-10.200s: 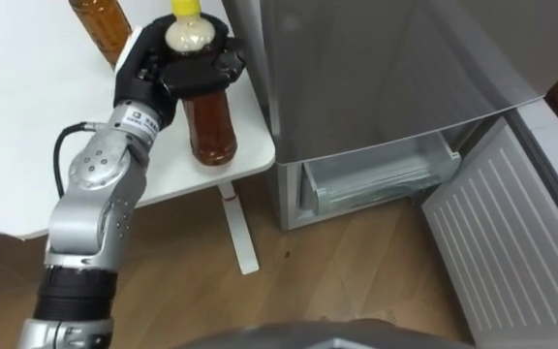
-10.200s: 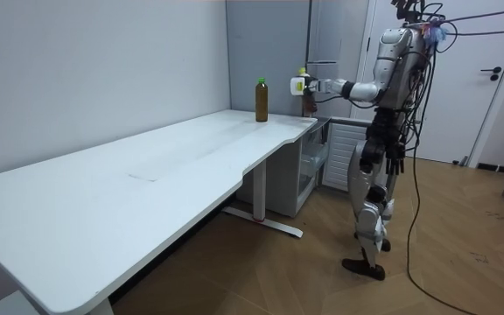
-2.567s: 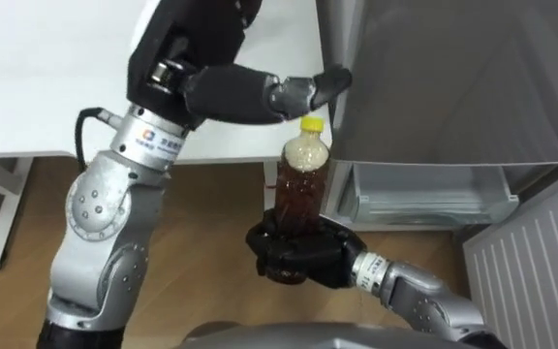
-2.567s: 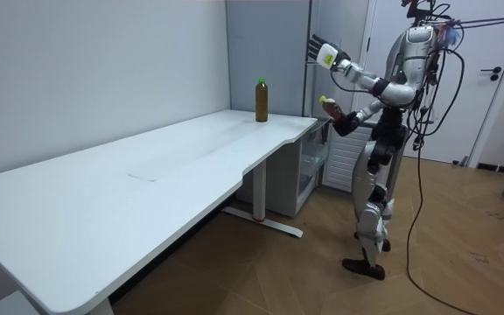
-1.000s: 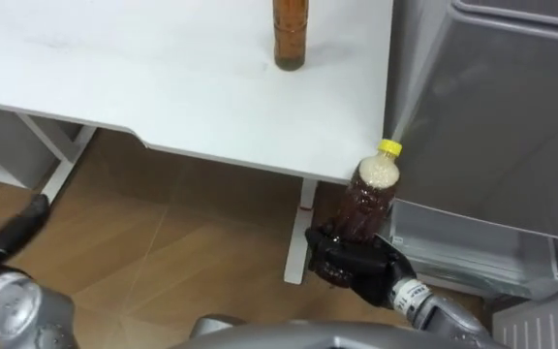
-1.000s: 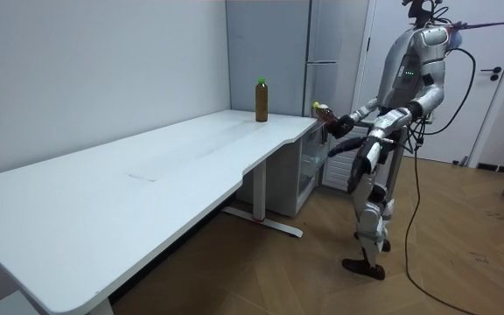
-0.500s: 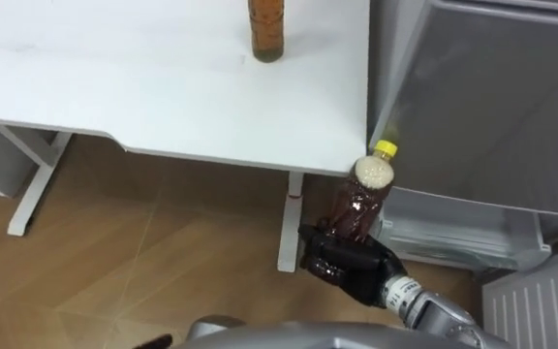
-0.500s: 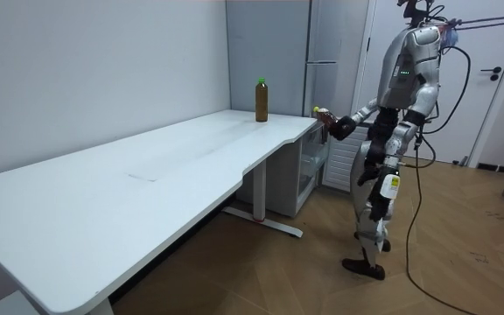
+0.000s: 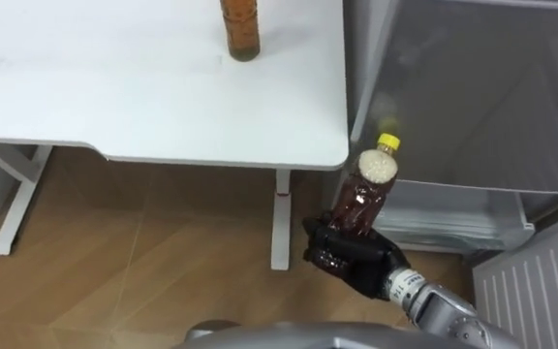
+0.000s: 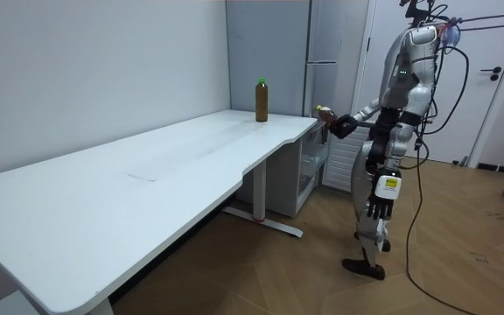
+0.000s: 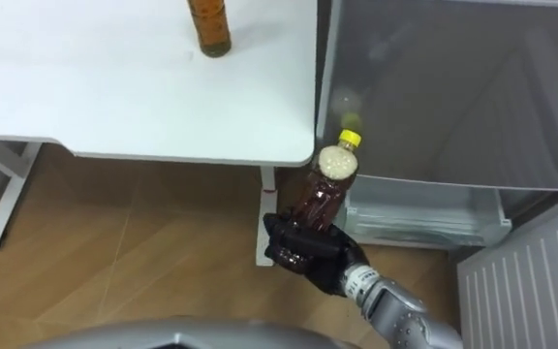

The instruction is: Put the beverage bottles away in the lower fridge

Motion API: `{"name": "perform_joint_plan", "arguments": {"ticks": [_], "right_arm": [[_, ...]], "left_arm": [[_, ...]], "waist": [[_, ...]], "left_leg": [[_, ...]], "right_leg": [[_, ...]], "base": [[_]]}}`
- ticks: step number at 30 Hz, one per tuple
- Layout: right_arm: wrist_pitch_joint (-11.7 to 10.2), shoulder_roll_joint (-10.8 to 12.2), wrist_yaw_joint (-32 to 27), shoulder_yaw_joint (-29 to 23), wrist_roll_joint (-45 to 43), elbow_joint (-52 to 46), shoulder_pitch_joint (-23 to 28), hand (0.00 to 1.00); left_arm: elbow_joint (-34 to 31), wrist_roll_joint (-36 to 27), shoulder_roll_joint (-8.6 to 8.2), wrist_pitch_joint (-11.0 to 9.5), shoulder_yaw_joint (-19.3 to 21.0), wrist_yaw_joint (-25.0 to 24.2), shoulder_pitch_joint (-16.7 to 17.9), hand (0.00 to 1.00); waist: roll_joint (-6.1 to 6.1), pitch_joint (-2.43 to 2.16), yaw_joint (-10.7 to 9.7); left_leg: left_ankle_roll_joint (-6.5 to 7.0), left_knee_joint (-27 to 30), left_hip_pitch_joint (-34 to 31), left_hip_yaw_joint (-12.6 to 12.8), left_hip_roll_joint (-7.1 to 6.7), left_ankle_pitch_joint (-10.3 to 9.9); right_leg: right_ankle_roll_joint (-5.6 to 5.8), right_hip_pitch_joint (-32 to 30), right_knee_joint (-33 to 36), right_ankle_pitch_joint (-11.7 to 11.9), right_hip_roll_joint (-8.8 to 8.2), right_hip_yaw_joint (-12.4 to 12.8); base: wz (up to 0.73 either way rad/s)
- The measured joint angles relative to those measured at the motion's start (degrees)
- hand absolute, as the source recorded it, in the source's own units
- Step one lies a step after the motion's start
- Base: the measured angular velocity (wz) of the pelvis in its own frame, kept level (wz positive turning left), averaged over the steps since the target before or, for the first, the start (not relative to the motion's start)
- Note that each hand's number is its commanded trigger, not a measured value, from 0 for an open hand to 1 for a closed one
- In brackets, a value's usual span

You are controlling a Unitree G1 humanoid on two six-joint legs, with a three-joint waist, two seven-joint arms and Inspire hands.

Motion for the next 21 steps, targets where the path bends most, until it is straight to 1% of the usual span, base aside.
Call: {"name": "perform_joint_plan", "arguments": {"ticks": [4, 6, 9, 12, 14, 16, 18, 21], "right_arm": [[0.0, -0.8, -0.6, -0.8, 5.2, 0.1, 0.0, 1.0], [0.0, -0.7, -1.0, -1.6, 7.7, 0.1, 0.0, 1.0], [-0.2, -0.7, -2.5, -2.5, 12.0, 0.0, 0.0, 1.0], [-0.3, -0.7, -5.2, -3.3, 16.5, 0.0, -0.1, 1.0], [-0.9, -0.2, -7.2, -4.1, 19.6, 0.0, -0.1, 1.0], [-2.2, 0.2, -9.3, -4.9, 22.0, 0.0, -0.2, 1.0], [-2.9, 0.8, -11.0, -6.2, 23.9, 0.0, -0.2, 1.0], [-5.3, 1.4, -13.3, -7.0, 27.7, 0.0, -0.3, 1.0]], "left_arm": [[0.0, 2.2, -0.06, 0.3, 0.0, -0.8, 0.3, 0.0], [0.0, 2.9, -0.09, 0.3, -0.1, -0.9, 0.7, 0.0], [0.0, 4.4, -0.1, 0.5, -1.3, -0.8, 0.8, 0.0], [0.1, 6.2, -0.12, 0.5, -2.2, -0.8, 0.9, 0.0], [0.2, 8.1, -0.16, 0.6, -2.9, -0.8, 0.8, 0.0], [0.9, 8.4, -0.32, 0.6, -2.9, -0.7, 0.7, 0.0], [1.1, 8.4, -0.41, 0.6, -2.8, -0.7, 0.6, 0.0], [1.4, 8.4, -0.52, 0.6, -2.9, -0.8, 0.5, 0.0]], "waist": [[0.18, -0.12, -0.7], [-0.06, 0.06, -1.0], [-0.08, 0.01, -1.3], [-0.18, -0.02, -1.2], [-0.21, -0.01, -1.2], [-0.15, -0.04, -1.3], [-0.06, -0.06, -1.5], [0.23, -0.12, -1.5]], "left_leg": [[0.01, -0.3, 0.8, 0.9, 0.1, 0.0], [0.01, -0.3, 1.1, 1.1, 0.13, 0.0], [0.01, -0.3, 1.4, 1.4, 0.13, 0.0], [0.01, -0.2, 1.7, 1.7, 0.14, 0.0], [0.02, -0.2, 1.7, 1.7, 0.12, 0.0], [0.02, -0.2, 1.7, 1.7, 0.13, 0.0], [0.01, -0.2, 1.7, 1.7, 0.13, 0.0], [0.01, -0.3, 1.6, 1.7, 0.11, 0.0]], "right_leg": [[0.01, 0.2, 0.3, 0.0, 0.02, 0.8], [0.0, 0.1, 0.3, 0.0, 0.07, 1.2], [0.04, 0.1, 0.1, -0.1, 0.14, 1.7], [0.04, 0.1, 0.2, 0.0, 0.19, 2.1], [0.04, 0.0, 0.2, 0.0, 0.18, 2.2], [0.04, 0.0, 0.1, 0.0, 0.23, 2.2], [0.04, 0.1, 0.0, -0.1, 0.23, 2.2], [0.04, 0.1, -0.4, -0.1, 0.22, 2.2]], "base": [[-0.12], [-0.06], [-0.06], [-0.06], [0.0], [0.0], [0.0], [0.0]]}}
